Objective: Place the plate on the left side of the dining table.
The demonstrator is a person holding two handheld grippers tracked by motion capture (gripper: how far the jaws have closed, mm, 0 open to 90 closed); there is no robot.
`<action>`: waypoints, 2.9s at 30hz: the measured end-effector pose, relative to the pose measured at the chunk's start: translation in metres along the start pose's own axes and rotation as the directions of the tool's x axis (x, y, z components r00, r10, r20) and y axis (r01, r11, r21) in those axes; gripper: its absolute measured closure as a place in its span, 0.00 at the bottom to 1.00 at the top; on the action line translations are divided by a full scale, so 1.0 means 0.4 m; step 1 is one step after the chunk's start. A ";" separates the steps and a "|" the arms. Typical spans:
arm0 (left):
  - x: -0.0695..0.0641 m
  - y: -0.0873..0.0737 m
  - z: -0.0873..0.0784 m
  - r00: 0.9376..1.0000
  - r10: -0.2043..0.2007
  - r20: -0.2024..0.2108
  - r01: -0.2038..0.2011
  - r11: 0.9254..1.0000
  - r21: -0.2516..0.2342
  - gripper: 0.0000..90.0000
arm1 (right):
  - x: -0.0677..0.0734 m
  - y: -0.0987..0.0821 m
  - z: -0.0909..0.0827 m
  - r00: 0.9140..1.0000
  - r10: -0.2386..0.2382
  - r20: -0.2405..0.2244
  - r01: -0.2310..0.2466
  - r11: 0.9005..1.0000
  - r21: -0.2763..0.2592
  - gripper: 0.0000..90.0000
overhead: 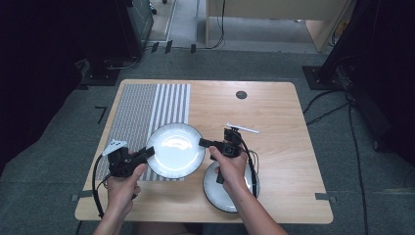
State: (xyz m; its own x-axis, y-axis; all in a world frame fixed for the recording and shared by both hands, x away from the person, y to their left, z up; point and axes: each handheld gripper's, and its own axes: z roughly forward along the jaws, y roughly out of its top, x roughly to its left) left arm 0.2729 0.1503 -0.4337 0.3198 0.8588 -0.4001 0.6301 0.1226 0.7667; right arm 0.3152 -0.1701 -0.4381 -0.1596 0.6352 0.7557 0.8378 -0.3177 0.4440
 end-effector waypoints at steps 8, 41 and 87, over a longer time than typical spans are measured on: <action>0.068 0.031 0.016 0.998 -0.054 -0.019 0.054 0.998 -0.011 0.86 | 0.028 0.030 0.077 1.000 -0.007 0.004 0.007 1.000 0.009 0.94; 0.308 0.150 0.191 0.962 -0.221 -0.162 0.218 0.975 -0.040 0.89 | 0.052 0.168 0.404 0.995 -0.015 0.103 0.012 1.000 0.023 0.94; 0.413 0.155 0.258 0.954 -0.243 -0.175 0.254 0.966 0.044 0.42 | -0.015 0.162 0.505 0.987 -0.017 0.160 0.018 1.000 -0.009 0.69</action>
State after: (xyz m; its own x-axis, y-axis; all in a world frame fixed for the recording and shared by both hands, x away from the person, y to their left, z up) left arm 0.4378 0.2486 -0.5044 0.0282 0.8765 -0.4805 0.7213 0.3150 0.6169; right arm 0.4760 -0.0523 -0.5110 -0.0879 0.7450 0.6612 0.8302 -0.3120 0.4620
